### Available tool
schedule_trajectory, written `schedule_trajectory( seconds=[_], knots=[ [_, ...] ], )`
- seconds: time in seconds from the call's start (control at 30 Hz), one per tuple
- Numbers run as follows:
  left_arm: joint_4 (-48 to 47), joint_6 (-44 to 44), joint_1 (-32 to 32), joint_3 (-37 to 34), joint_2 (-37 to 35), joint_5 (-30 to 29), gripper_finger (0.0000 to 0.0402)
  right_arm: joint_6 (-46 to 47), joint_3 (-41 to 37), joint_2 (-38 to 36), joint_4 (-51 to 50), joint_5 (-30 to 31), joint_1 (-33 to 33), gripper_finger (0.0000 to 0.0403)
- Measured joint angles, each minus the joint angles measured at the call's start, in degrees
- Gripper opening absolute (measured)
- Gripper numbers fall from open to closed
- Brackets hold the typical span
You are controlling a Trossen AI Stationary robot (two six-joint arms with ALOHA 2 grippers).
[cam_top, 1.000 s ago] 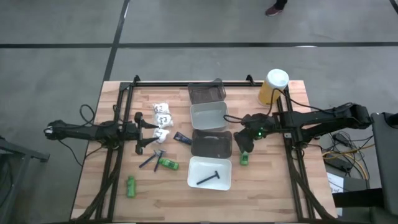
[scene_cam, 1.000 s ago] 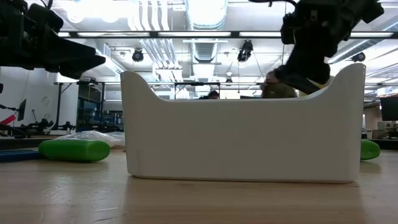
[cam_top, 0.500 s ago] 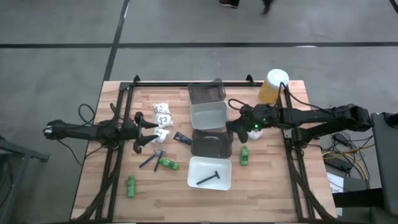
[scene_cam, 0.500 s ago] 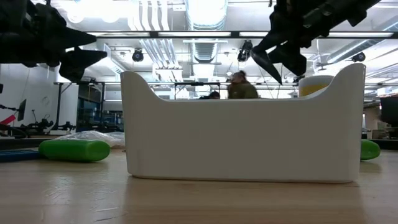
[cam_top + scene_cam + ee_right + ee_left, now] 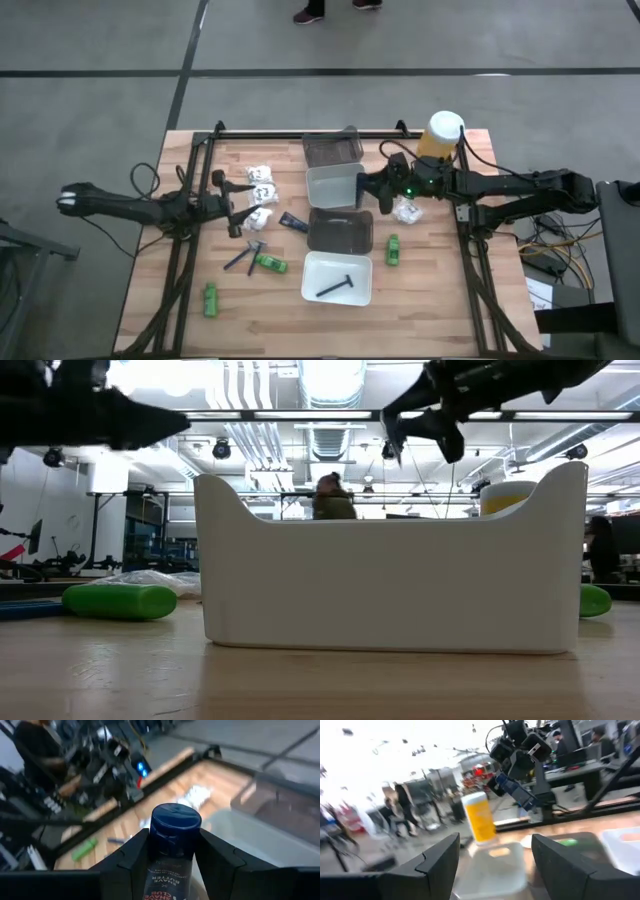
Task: Pick & Place Travel size toiletries
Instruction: Put the right blue shave cream into the gray bin
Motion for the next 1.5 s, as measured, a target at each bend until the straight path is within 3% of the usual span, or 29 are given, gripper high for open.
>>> schedule_trajectory(
  seconds=[0.2,0.37,0.57,0.73,0.93,1.1,1.27,1.5],
  knots=[
    [9.0,8.6,0.3,7.3,15.9,-4.0,0.0252,-1.7,0.0,3.7,11.9,0.1,-2.4,0.0131],
    [12.3,9.3,1.6,14.5,26.7,-4.1,0.0252,-2.9,0.1,6.7,21.2,0.1,-4.7,0.0129],
    [20.8,10.3,3.9,21.7,36.7,-4.2,0.025,-3.9,3.3,10.8,26.2,0.1,-6.3,0.0149],
    [24.5,14.0,5.3,26.4,43.7,-4.5,0.025,-6.9,8.0,13.4,26.3,-0.4,-6.8,0.0141],
    [28.8,14.3,7.4,30.7,49.0,-4.4,0.025,-9.4,13.5,15.5,26.4,-3.3,-7.4,0.0127],
    [35.6,15.5,8.6,32.6,50.8,-3.6,0.025,-9.2,15.9,16.6,26.1,-4.7,-8.1,0.0147],
    [35.8,15.3,8.8,35.3,52.5,-1.1,0.025,-9.2,18.6,18.4,26.2,-4.9,-8.2,0.0157],
    [36.1,18.0,9.0,38.8,55.0,-1.4,0.025,-9.4,21.6,20.3,25.6,-6.7,-8.2,0.0133]
  ],
)
